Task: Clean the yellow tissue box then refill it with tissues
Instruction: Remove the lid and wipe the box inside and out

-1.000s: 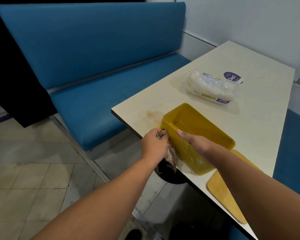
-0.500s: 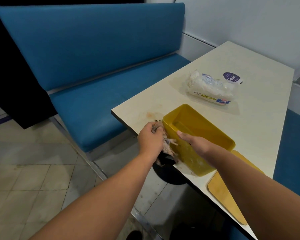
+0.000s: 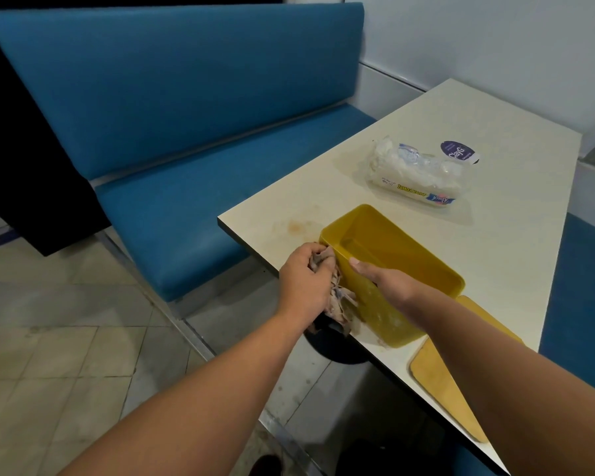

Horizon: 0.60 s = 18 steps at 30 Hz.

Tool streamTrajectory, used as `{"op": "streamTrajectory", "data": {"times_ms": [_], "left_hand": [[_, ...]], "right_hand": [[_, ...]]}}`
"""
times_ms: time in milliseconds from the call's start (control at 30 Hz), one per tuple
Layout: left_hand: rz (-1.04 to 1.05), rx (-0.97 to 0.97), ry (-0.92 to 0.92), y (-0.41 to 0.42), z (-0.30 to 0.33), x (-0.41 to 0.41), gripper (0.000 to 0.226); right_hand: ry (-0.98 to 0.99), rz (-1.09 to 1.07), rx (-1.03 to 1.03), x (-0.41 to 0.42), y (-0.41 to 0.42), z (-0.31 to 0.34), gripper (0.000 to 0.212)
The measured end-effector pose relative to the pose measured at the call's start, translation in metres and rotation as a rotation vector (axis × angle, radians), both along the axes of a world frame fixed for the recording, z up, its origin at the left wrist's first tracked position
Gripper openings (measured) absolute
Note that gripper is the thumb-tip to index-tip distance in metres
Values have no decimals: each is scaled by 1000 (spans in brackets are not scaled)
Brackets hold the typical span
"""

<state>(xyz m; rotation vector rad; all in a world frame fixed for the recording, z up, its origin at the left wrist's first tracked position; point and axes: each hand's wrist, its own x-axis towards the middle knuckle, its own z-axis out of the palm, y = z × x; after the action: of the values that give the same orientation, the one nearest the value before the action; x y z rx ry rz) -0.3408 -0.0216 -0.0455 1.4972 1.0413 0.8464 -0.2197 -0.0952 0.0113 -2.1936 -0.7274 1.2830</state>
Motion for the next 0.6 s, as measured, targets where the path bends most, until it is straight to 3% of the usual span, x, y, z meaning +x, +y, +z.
{"op": "streamTrajectory", "data": {"times_ms": [67,200,367,467,600], "left_hand": [[-48,82,10,-5,-6,-1,5],[-83,92,210,-9,-18,1,8],[-126,327,169,-13,-13,-1,10],[-164,288,297,-9,-17,-2,18],[-187,394,186,-12,-15,-4,17]], "right_hand": [[-3,16,15,0,0,0,67],[11,15,30,0,-2,0,67],[17,12,29,1,-2,1,67],[7,0,22,2,-1,0,68],[28,1,37,4,1,-4,69]]}}
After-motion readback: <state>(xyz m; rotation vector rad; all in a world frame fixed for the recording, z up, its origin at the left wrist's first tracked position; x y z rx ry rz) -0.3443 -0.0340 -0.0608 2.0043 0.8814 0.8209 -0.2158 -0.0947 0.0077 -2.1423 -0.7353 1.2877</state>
